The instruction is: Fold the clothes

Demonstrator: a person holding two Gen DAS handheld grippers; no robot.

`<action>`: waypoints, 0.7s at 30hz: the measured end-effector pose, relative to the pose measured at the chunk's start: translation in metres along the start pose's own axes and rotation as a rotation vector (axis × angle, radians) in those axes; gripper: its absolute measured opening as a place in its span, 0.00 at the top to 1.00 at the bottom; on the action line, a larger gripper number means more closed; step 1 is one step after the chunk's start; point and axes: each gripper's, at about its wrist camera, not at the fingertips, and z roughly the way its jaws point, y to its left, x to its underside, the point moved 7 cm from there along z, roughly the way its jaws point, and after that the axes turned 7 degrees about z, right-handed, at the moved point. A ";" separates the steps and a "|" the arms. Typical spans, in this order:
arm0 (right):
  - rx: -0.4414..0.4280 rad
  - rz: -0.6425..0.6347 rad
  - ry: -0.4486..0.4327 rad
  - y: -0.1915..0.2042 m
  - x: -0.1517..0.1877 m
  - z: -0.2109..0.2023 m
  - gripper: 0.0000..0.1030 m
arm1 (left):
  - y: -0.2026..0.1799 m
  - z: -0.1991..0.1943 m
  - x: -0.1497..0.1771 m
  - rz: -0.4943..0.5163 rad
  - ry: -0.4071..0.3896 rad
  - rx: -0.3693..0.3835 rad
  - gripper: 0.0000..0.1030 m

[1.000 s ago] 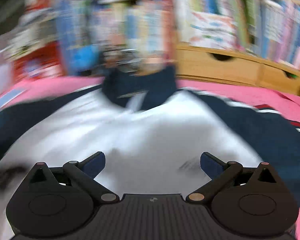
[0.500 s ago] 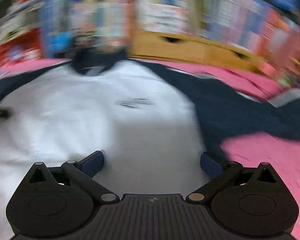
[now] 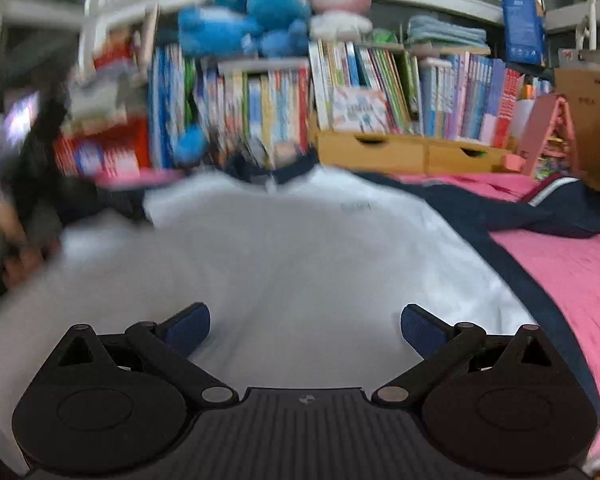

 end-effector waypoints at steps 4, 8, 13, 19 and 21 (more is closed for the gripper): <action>-0.004 0.020 -0.076 -0.003 0.008 -0.001 0.00 | 0.001 0.000 0.001 0.001 0.000 0.002 0.00; -0.017 0.029 -0.146 -0.006 0.013 -0.002 0.00 | 0.000 -0.002 0.001 0.005 0.000 -0.008 0.00; -0.034 0.028 -0.176 -0.009 0.019 -0.005 0.00 | -0.005 -0.010 0.002 0.026 -0.006 -0.055 0.00; -0.043 0.027 -0.196 -0.011 0.022 -0.007 0.00 | -0.036 -0.061 0.016 0.046 -0.064 0.038 0.00; -0.040 0.023 -0.190 -0.010 0.021 -0.009 0.00 | -0.047 -0.078 0.028 0.021 -0.074 0.105 0.00</action>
